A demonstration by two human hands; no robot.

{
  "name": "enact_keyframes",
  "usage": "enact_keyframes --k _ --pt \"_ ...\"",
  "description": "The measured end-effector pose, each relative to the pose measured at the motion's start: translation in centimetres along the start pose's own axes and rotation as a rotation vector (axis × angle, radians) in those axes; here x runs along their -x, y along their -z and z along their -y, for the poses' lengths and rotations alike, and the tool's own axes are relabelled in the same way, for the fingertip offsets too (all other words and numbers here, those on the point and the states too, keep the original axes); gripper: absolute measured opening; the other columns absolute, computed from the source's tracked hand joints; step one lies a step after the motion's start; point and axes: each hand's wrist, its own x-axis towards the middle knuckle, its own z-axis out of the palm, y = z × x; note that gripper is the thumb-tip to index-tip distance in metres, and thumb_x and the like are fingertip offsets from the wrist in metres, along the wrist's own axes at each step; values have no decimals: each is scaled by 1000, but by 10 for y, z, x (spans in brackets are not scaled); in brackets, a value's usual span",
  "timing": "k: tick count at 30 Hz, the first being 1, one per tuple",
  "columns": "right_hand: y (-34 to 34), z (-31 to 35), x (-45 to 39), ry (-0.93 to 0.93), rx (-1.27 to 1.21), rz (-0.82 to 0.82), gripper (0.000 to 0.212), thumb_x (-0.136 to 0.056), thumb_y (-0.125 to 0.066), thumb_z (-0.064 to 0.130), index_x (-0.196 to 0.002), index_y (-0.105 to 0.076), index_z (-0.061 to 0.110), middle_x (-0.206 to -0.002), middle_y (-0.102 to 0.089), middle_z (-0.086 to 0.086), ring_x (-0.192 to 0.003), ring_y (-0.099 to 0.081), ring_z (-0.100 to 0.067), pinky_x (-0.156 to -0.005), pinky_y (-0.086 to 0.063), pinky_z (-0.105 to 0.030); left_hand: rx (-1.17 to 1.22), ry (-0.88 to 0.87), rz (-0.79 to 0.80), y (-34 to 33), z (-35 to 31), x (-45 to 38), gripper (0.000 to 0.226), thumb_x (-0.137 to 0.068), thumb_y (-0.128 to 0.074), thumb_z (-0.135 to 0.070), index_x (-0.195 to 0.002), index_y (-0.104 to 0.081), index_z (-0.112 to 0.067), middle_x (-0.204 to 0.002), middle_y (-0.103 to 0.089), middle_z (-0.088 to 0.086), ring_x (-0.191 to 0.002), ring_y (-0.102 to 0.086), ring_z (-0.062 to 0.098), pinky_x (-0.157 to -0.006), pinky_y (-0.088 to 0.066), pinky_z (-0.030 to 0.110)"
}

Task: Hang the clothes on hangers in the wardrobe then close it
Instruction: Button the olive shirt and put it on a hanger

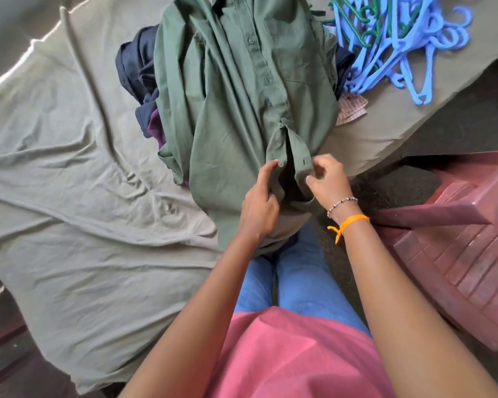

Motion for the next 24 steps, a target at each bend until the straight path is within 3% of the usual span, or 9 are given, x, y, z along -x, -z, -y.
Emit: enact_keyframes --k 4,7,9,12,14,19,21,24 --pt "-12 19 1 -1 -95 69 35 -73 -47 -12 -100 -59 6 -92 -61 -3 -85 -54 -13 -73 -41 -17 161 63 -14 -4 4 -9 70 -62 -32 -3 -128 -47 -23 -118 -60 -4 -107 -55 20 -94 -43 31" --pt "-19 28 0 -58 -224 93 23 -80 -53 -8 -99 -60 4 -88 -62 -2 -77 -56 -7 -69 -43 -11 296 102 -20 -4 1 -17 64 -60 -35 -7 -121 -55 -12 -104 -60 -2 -93 -54 11 -81 -44 20" --pt "-23 31 0 -62 -273 74 9 -85 -58 1 -94 -60 5 -81 -62 -1 -66 -56 3 -63 -43 -8 391 171 -22 -3 -3 -22 47 -71 -41 -6 -114 -59 -9 -90 -61 -2 -77 -53 8 -67 -43 21" --pt "-23 28 -4 -28 -245 50 6 -88 -60 7 -86 -62 2 -76 -65 -2 -60 -56 8 -66 -47 -16 454 217 -95 -6 -5 -32 19 -93 -47 -10 -90 -65 -15 -74 -58 -9 -70 -49 7 -67 -39 26" --pt "-22 24 -7 -28 -233 88 10 -88 -60 7 -84 -63 -1 -72 -65 0 -62 -56 4 -69 -48 -23 516 247 -145 -7 -5 -35 29 -95 -52 -22 -68 -62 -21 -62 -52 -12 -65 -44 7 -67 -37 28" --pt "-15 18 -10 -38 -196 149 26 -85 -65 11 -68 -53 -5 -63 -45 -7 -65 -40 -17 -65 -40 -33 680 389 -142 -6 -11 -40 25 -90 -64 -23 -67 -65 -15 -66 -58 0 -66 -52 11 -64 -45 23" --pt "-12 19 -9 -41 -163 155 25 -84 -67 9 -68 -56 -6 -63 -46 -7 -62 -41 -12 -64 -42 -29 749 472 -116 -5 -15 -40 14 -87 -67 -19 -75 -67 -12 -74 -63 2 -69 -58 10 -65 -49 17" --pt "-11 19 -9 -78 -131 66 14 -81 -71 8 -76 -62 -1 -67 -57 -5 -48 -47 6 -57 -41 -12 753 484 -120 -3 -17 -40 6 -84 -69 -11 -78 -68 -11 -80 -67 0 -74 -61 5 -66 -49 11"
